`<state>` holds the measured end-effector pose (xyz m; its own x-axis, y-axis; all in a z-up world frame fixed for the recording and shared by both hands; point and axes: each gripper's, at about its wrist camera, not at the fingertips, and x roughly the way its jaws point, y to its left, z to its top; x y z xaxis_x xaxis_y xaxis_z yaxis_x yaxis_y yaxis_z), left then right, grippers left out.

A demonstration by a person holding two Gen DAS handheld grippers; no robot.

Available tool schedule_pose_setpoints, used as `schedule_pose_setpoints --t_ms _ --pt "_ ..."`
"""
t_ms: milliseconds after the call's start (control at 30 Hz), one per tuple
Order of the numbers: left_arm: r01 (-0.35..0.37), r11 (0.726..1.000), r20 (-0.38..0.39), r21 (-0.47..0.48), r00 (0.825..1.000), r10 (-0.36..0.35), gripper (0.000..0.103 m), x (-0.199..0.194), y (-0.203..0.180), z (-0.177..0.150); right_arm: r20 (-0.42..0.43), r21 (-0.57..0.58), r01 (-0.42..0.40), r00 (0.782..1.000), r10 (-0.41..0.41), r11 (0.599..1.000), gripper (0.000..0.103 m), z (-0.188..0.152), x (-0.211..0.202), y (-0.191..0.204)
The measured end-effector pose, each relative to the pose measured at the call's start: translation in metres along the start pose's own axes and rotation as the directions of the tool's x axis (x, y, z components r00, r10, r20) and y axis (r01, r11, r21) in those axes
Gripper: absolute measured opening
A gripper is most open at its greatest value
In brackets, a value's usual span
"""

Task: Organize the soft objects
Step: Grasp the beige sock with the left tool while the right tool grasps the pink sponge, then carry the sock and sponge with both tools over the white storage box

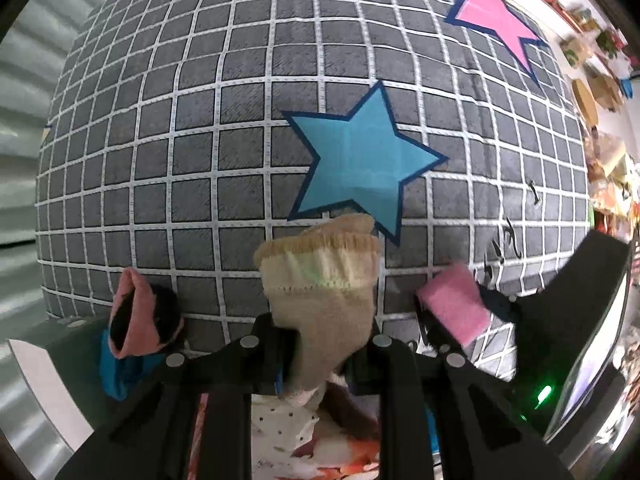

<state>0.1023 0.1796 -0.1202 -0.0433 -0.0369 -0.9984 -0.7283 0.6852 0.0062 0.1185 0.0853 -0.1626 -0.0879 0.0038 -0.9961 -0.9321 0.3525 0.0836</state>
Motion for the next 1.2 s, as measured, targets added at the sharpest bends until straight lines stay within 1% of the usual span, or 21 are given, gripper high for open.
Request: schedule_pose_setpoints --t_ms 100,167,267,300,400,433,500,533,600,633,667,700,800,900,967,1100,1200 --pt "-0.02 0.999 0.026 0.033 0.999 0.019 0.023 -0.015 -0.007 -0.022 0.018 0.05 -0.027 1.0 0.026 0.998 0.048 -0.006 -0.011 -0.014" --pt "-0.022 0.998 0.041 0.051 0.999 0.02 0.023 -0.031 -0.007 -0.037 0.032 0.083 -0.04 0.999 0.038 0.996 0.048 -0.008 -0.022 -0.019" --pt "-0.03 0.996 0.059 0.079 0.998 0.025 0.023 -0.049 -0.018 -0.051 0.043 0.122 -0.056 0.998 0.051 0.991 0.048 -0.016 -0.038 -0.026" --pt "-0.036 0.995 0.064 0.096 0.998 0.03 0.023 -0.056 -0.022 -0.057 0.048 0.136 -0.063 0.997 0.057 0.989 0.048 -0.023 -0.043 -0.038" --pt "-0.039 0.988 0.079 0.148 0.996 0.027 0.023 -0.072 -0.026 -0.073 0.055 0.15 -0.054 0.997 0.046 0.987 0.048 -0.034 -0.057 -0.044" --pt "-0.034 0.986 0.079 0.16 0.997 0.021 0.023 -0.076 -0.028 -0.079 0.055 0.157 -0.058 0.997 0.05 0.986 0.048 -0.034 -0.064 -0.053" --pt "-0.018 0.983 0.075 0.183 0.997 0.004 0.023 -0.078 -0.028 -0.094 0.06 0.183 -0.068 0.997 0.057 0.981 0.048 -0.045 -0.069 -0.06" --pt "-0.013 0.981 0.072 0.191 0.997 0.0 0.023 -0.076 -0.027 -0.097 0.064 0.196 -0.072 0.996 0.061 0.978 0.048 -0.052 -0.074 -0.066" --pt "-0.005 0.977 0.065 0.215 0.998 -0.009 0.023 -0.079 -0.028 -0.112 0.071 0.22 -0.087 0.995 0.073 0.972 0.048 -0.065 -0.082 -0.065" --pt "0.001 0.975 0.062 0.224 0.998 -0.015 0.023 -0.078 -0.022 -0.108 0.073 0.225 -0.093 0.994 0.078 0.97 0.048 -0.07 -0.083 -0.067" --pt "0.01 0.971 0.055 0.238 0.998 -0.024 0.023 -0.073 -0.024 -0.105 0.075 0.228 -0.095 0.994 0.08 0.969 0.048 -0.082 -0.087 -0.069" --pt "0.016 0.968 0.05 0.249 0.998 -0.029 0.023 -0.072 -0.026 -0.107 0.075 0.231 -0.097 0.994 0.082 0.968 0.048 -0.09 -0.093 -0.081" --pt "0.03 0.955 0.034 0.295 0.999 -0.042 0.023 -0.065 -0.032 -0.115 0.075 0.25 -0.109 0.993 0.093 0.962 0.048 -0.105 -0.095 -0.076" --pt "0.012 0.939 0.044 0.343 0.999 -0.028 0.023 -0.061 -0.035 -0.136 0.07 0.268 -0.11 0.993 0.095 0.957 0.048 -0.118 -0.093 -0.065" --pt "0.013 0.93 0.04 0.367 0.999 -0.029 0.023 -0.059 -0.034 -0.149 0.063 0.276 -0.11 0.993 0.096 0.955 0.048 -0.129 -0.094 -0.056" --pt "0.032 0.912 0.026 0.409 0.999 -0.047 0.023 -0.058 -0.028 -0.177 0.044 0.275 -0.111 0.994 0.103 0.955 0.048 -0.152 -0.092 -0.03" --pt "0.03 0.897 0.036 0.44 0.998 -0.051 0.023 -0.062 -0.021 -0.199 0.036 0.28 -0.119 0.993 0.114 0.952 0.048 -0.167 -0.092 -0.011"
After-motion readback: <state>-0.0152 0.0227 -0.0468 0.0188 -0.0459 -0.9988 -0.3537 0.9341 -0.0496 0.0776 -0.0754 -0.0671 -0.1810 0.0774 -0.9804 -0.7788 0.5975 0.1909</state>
